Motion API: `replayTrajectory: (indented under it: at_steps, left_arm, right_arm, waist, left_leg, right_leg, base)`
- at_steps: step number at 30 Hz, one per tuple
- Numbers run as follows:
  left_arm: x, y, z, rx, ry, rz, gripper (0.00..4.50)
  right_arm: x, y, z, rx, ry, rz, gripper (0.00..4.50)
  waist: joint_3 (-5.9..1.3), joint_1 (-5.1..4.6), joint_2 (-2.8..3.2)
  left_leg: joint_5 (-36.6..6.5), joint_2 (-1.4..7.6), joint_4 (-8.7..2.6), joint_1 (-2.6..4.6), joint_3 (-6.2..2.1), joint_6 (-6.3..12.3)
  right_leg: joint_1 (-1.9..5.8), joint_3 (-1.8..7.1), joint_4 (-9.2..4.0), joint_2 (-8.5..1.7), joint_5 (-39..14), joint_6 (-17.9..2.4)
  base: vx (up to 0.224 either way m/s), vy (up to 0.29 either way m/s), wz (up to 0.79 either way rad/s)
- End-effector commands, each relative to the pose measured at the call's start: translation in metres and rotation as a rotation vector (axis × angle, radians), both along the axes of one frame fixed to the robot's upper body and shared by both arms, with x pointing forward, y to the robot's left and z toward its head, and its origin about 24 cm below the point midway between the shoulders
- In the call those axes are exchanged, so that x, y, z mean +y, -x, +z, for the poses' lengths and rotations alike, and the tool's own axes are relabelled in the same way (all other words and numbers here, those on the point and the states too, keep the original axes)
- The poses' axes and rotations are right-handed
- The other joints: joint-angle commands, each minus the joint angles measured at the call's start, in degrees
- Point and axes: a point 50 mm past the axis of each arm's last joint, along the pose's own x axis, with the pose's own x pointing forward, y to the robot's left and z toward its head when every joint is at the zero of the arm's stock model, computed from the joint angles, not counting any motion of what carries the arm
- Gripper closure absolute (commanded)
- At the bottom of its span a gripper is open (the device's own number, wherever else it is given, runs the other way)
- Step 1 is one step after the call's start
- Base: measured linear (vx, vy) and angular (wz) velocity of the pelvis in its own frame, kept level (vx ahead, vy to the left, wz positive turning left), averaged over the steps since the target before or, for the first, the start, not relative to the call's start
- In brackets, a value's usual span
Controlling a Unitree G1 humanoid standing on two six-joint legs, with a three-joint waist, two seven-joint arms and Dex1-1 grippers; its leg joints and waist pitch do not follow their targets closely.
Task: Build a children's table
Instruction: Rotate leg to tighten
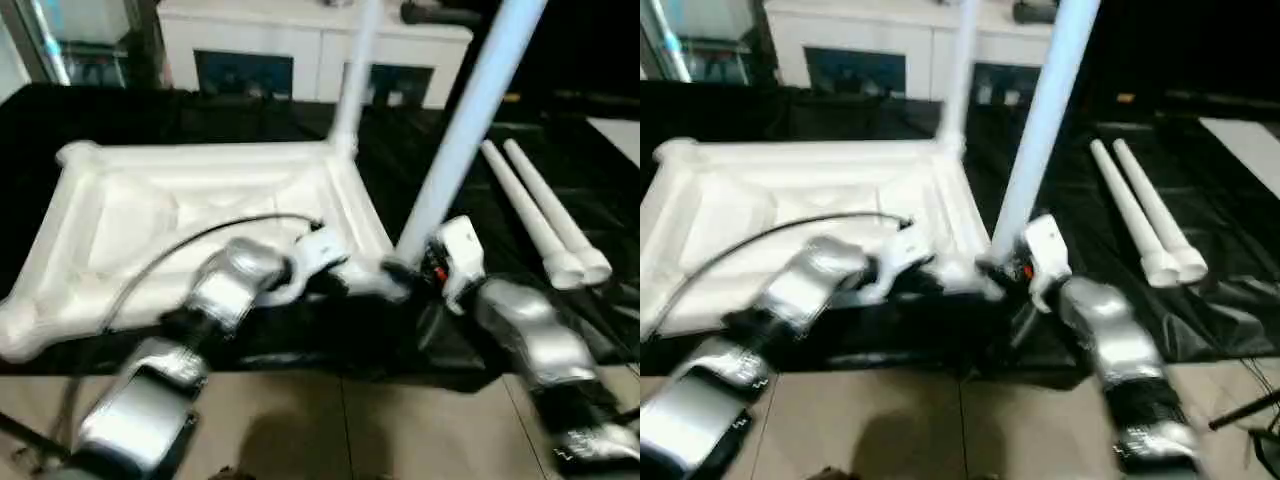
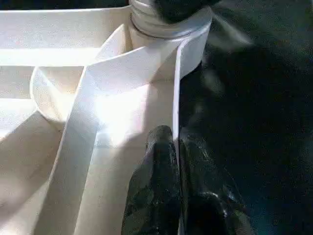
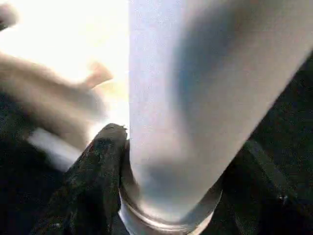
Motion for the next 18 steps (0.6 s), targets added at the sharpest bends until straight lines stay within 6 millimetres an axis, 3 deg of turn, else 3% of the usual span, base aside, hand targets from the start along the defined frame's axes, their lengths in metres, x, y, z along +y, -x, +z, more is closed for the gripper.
replayTrajectory:
  at_steps: [1, 2, 6, 9, 12, 14, 16, 17, 18]
  left_arm:
    - [0.008, -0.009, 0.001, -0.038, -0.004, 0.135, 4.50]
    - [0.001, -0.016, 0.006, -0.060, 0.020, 0.225, 4.50]
    - [-0.014, -0.026, 0.014, -0.111, 0.032, 0.353, 4.50]
    - [-0.026, -0.029, 0.019, -0.129, 0.058, 0.395, 4.50]
    - [-0.042, -0.030, 0.024, -0.147, 0.090, 0.404, 4.50]
    - [-0.044, -0.030, 0.026, -0.165, 0.096, 0.394, 4.50]
    - [-0.044, -0.031, 0.026, -0.167, 0.099, 0.395, 4.50]
    - [-0.043, -0.031, 0.025, -0.170, 0.093, 0.381, 4.50]
    - [-0.041, -0.031, 0.025, -0.170, 0.090, 0.372, 4.50]
  right_arm:
    - [-0.002, 0.000, -0.008, 0.035, 0.010, -0.068, 2.01]
    - [0.011, -0.007, -0.009, 0.036, -0.038, -0.145, 2.01]
    - [0.031, -0.023, -0.006, 0.041, -0.104, -0.322, 2.01]
    - [0.042, -0.032, -0.004, 0.053, -0.142, -0.443, 2.01]
    - [0.054, -0.041, 0.001, 0.059, -0.181, -0.558, 2.02]
    - [0.057, -0.044, 0.006, 0.044, -0.201, -0.569, 2.03]
    - [0.059, -0.045, 0.007, 0.041, -0.207, -0.572, 2.26]
    - [0.059, -0.046, 0.009, 0.029, -0.217, -0.554, 2.36]
    - [0.059, -0.046, 0.010, 0.021, -0.219, -0.539, 2.36]
  waist:
    - [-3.63, -0.05, -0.14]
    - [-3.65, -0.20, -0.03]
    - [-3.88, -0.86, 0.13]
    - [-4.25, -0.72, 0.32]
    - [-4.69, -0.63, 0.16]
    - [-5.00, -0.69, -0.04]
    - [-5.43, -0.44, 0.10]
    - [-5.28, -0.32, -0.24]
    - [-5.13, -0.13, -0.13]
  left_leg:
    - [-20.48, 2.91, -4.67, 1.87, -1.86, -2.21]
    - [-20.28, 2.91, -4.75, 1.67, -1.83, -1.94]
    - [-20.10, 2.60, -4.65, 1.71, -1.84, -2.60]
    - [-16.57, 2.57, -4.53, 1.61, -1.58, -1.76]
    - [-11.00, 2.44, -4.06, 1.35, -1.24, 0.66]
    - [-5.36, 2.36, -3.71, 0.53, -1.33, 4.02]
    - [-1.16, 2.31, -3.04, 1.17, -1.04, 6.30]
    - [0.13, 2.17, -2.98, 0.78, -0.94, 8.01]
    - [-0.65, 2.28, -2.95, 0.97, -0.83, 8.82]
  right_leg:
    - [1.36, 1.64, -5.25, -3.18, -21.74, -10.37]
    - [1.44, 1.68, -5.18, -3.12, -20.52, -10.30]
    - [1.17, 1.60, -5.13, -3.09, -19.94, -10.60]
    - [1.51, 1.58, -4.65, -2.88, -12.99, -11.30]
    - [1.95, 1.56, -3.71, -2.78, -4.37, -12.97]
    - [2.77, 1.48, -2.66, -2.88, 3.06, -13.89]
    - [2.46, 1.44, -2.10, -2.67, 8.99, -15.50]
    - [2.67, 1.45, -1.93, -2.71, 10.56, -16.29]
    - [2.52, 1.45, -2.16, -2.86, 9.43, -16.64]
  base:
    - [0.000, 0.000, 0.00]
    - [0.000, 0.000, 0.00]
    - [0.000, 0.000, 0.00]
    - [0.000, 0.000, 0.00]
    - [0.000, 0.000, 0.00]
    - [0.000, 0.000, 0.00]
    - [0.000, 0.000, 0.00]
    - [0.000, 0.000, 0.00]
    - [0.000, 0.000, 0.00]
